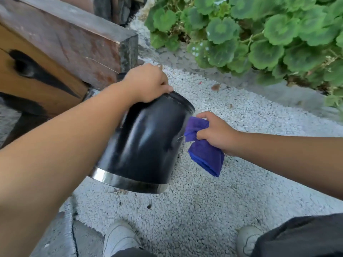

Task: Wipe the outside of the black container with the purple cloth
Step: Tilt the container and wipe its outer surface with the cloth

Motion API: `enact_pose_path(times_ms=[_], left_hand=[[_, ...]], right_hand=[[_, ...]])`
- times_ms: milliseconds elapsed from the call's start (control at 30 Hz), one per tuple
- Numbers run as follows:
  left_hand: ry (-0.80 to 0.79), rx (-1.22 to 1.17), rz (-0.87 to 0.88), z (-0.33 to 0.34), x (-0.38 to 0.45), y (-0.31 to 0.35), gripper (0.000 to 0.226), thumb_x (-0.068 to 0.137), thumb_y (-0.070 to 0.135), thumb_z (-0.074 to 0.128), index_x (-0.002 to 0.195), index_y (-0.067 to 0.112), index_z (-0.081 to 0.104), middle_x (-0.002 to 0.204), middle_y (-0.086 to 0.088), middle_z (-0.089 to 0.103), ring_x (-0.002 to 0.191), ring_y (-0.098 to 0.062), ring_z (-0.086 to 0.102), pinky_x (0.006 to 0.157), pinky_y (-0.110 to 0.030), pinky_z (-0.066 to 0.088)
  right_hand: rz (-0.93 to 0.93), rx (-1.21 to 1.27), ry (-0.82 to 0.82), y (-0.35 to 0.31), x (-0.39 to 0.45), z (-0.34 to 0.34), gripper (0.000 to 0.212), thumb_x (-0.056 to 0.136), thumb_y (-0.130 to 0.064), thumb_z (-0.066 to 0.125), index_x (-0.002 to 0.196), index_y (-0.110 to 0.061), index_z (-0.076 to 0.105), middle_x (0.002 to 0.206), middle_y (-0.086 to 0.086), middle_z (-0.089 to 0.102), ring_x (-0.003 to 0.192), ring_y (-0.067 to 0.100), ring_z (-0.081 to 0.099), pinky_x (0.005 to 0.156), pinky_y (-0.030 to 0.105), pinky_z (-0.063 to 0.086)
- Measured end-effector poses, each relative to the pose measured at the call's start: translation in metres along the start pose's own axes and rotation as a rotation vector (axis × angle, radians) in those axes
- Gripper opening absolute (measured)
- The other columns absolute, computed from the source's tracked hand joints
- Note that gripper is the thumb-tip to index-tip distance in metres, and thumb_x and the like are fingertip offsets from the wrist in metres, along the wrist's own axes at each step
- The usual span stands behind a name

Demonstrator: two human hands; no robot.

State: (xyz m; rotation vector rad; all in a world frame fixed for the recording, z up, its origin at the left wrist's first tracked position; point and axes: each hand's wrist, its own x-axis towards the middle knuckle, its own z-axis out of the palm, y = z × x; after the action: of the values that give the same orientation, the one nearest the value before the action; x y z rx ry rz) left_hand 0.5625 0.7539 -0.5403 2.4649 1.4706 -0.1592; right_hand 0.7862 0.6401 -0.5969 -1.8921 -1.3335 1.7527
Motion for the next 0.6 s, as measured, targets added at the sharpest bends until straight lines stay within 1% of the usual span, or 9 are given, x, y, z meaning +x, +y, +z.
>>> enact_pose_path(times_ms=[133, 233, 267, 333, 367, 433, 467, 533, 600], left_hand=[[-0.045, -0.313, 0.035, -0.001, -0.02, -0.03, 0.022, 0.097, 0.026, 0.061, 0.082, 0.011, 0.067, 0.087, -0.01, 0.069, 0.098, -0.026, 0.066, 0.09, -0.037, 0.048], [0.001, -0.546, -0.101, 0.015, -0.029, -0.044, 0.017, 0.099, 0.017, 0.057, 0.083, 0.012, 0.061, 0.078, 0.002, 0.06, 0.083, -0.013, 0.054, 0.082, -0.025, 0.038], [0.024, -0.609, -0.126, 0.021, -0.031, -0.046, 0.018, 0.099, 0.015, 0.056, 0.081, 0.012, 0.058, 0.077, 0.003, 0.057, 0.082, -0.012, 0.051, 0.082, -0.025, 0.035], [0.061, -0.641, -0.135, 0.029, -0.031, -0.049, 0.017, 0.1, 0.013, 0.055, 0.084, 0.01, 0.059, 0.088, -0.005, 0.061, 0.099, -0.015, 0.051, 0.091, -0.027, 0.035], [0.072, -0.626, -0.129, 0.032, -0.032, -0.049, 0.016, 0.1, 0.014, 0.054, 0.086, 0.007, 0.061, 0.095, -0.011, 0.063, 0.106, -0.016, 0.049, 0.094, -0.028, 0.035], [0.103, -0.6, -0.11, 0.037, -0.032, -0.048, 0.022, 0.099, 0.019, 0.054, 0.09, 0.002, 0.063, 0.101, -0.02, 0.065, 0.104, -0.018, 0.051, 0.098, -0.032, 0.038], [0.126, -0.596, -0.107, 0.038, -0.032, -0.047, 0.025, 0.097, 0.022, 0.053, 0.089, 0.001, 0.063, 0.1, -0.021, 0.065, 0.101, -0.021, 0.055, 0.097, -0.035, 0.04], [0.165, -0.595, -0.119, 0.04, -0.033, -0.046, 0.027, 0.094, 0.028, 0.051, 0.086, 0.004, 0.062, 0.098, -0.022, 0.066, 0.109, -0.033, 0.06, 0.096, -0.036, 0.041], [0.192, -0.592, -0.129, 0.042, -0.033, -0.048, 0.029, 0.093, 0.032, 0.05, 0.084, 0.007, 0.061, 0.098, -0.022, 0.067, 0.117, -0.038, 0.058, 0.097, -0.037, 0.041]], right_hand=[[0.022, 0.08, 0.102, 0.016, 0.001, -0.008, 0.04, 0.076, -0.006, 0.062, 0.103, -0.034, 0.056, 0.102, 0.002, 0.066, 0.09, 0.021, 0.066, 0.073, 0.037, 0.056], [0.02, 0.081, 0.181, 0.021, 0.002, -0.009, 0.04, 0.076, -0.008, 0.064, 0.106, -0.032, 0.055, 0.101, 0.0, 0.065, 0.09, 0.021, 0.065, 0.074, 0.039, 0.057], [-0.015, 0.046, 0.213, 0.019, 0.002, -0.008, 0.041, 0.076, -0.009, 0.064, 0.108, -0.033, 0.054, 0.099, -0.003, 0.065, 0.088, 0.017, 0.065, 0.069, 0.033, 0.055], [-0.151, -0.104, 0.277, 0.007, 0.002, -0.007, 0.049, 0.075, -0.009, 0.064, 0.114, -0.035, 0.05, 0.099, -0.014, 0.061, 0.084, 0.004, 0.059, 0.065, 0.016, 0.043], [-0.238, -0.179, 0.305, -0.002, 0.004, -0.004, 0.054, 0.074, -0.009, 0.063, 0.12, -0.033, 0.049, 0.103, -0.015, 0.057, 0.086, 0.003, 0.056, 0.067, 0.007, 0.037], [-0.45, -0.285, 0.334, -0.023, 0.006, 0.001, 0.059, 0.072, -0.007, 0.061, 0.127, -0.025, 0.049, 0.114, -0.01, 0.049, 0.1, 0.008, 0.049, 0.078, 0.0, 0.029], [-0.568, -0.348, 0.328, -0.033, 0.008, 0.005, 0.059, 0.071, -0.006, 0.059, 0.127, -0.021, 0.05, 0.118, -0.006, 0.047, 0.107, 0.011, 0.047, 0.085, 0.002, 0.029], [-0.761, -0.507, 0.272, -0.048, 0.01, 0.017, 0.058, 0.071, -0.005, 0.055, 0.128, -0.016, 0.052, 0.124, 0.004, 0.048, 0.115, 0.022, 0.047, 0.098, 0.025, 0.038], [-0.852, -0.688, 0.24, -0.054, 0.012, 0.027, 0.057, 0.071, -0.001, 0.053, 0.127, -0.012, 0.054, 0.127, 0.01, 0.051, 0.111, 0.034, 0.049, 0.092, 0.047, 0.047]])
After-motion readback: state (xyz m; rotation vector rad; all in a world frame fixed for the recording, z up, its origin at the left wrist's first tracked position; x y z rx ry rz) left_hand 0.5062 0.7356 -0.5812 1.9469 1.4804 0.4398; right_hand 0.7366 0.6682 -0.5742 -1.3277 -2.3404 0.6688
